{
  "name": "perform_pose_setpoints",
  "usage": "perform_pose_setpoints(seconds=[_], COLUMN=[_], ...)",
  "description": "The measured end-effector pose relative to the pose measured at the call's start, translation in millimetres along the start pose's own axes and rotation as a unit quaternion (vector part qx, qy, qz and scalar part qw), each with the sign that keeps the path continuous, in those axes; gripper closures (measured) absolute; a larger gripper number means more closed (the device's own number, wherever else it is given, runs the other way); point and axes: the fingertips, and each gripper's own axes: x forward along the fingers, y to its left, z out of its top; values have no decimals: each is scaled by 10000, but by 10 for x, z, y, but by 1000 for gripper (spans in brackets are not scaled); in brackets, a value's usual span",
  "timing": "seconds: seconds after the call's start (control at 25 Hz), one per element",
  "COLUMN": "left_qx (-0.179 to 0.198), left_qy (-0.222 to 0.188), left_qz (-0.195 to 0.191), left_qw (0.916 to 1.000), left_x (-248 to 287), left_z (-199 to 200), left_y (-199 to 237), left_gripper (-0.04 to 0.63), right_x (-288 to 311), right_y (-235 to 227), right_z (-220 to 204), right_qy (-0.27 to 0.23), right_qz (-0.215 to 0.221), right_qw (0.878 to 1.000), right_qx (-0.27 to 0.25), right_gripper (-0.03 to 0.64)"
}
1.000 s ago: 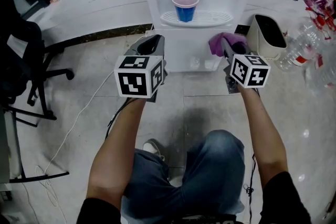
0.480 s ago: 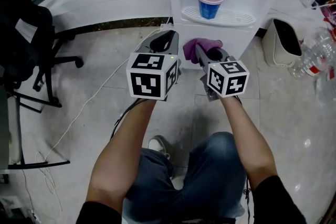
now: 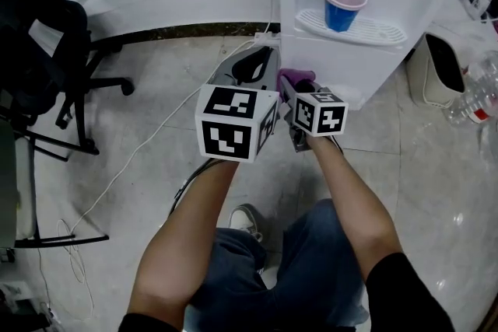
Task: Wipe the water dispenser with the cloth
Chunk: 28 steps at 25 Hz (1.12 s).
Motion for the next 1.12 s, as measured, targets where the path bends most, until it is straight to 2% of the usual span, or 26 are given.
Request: perform_pose_setpoints(seconds=[0.24, 0.6, 1.12], left_qx=[-93, -35, 17], left_qy=[-15, -26, -51], left_qz=[-53, -222, -645], left_qw=[9999, 9997, 9979], left_x=[25, 108, 386], left_z=[1, 13, 74], left_y=[51, -100, -580], left_gripper=[558, 559, 558], right_x=[129, -86, -837], right_y=[-125, -432, -1303], right_z=[-93, -118, -93], right_qy=[69, 109, 53], right_qz=[-96, -339, -1166], right_qw=[9995, 9992, 9931], right_qx=[281, 171, 126], right_gripper=[571, 571, 571])
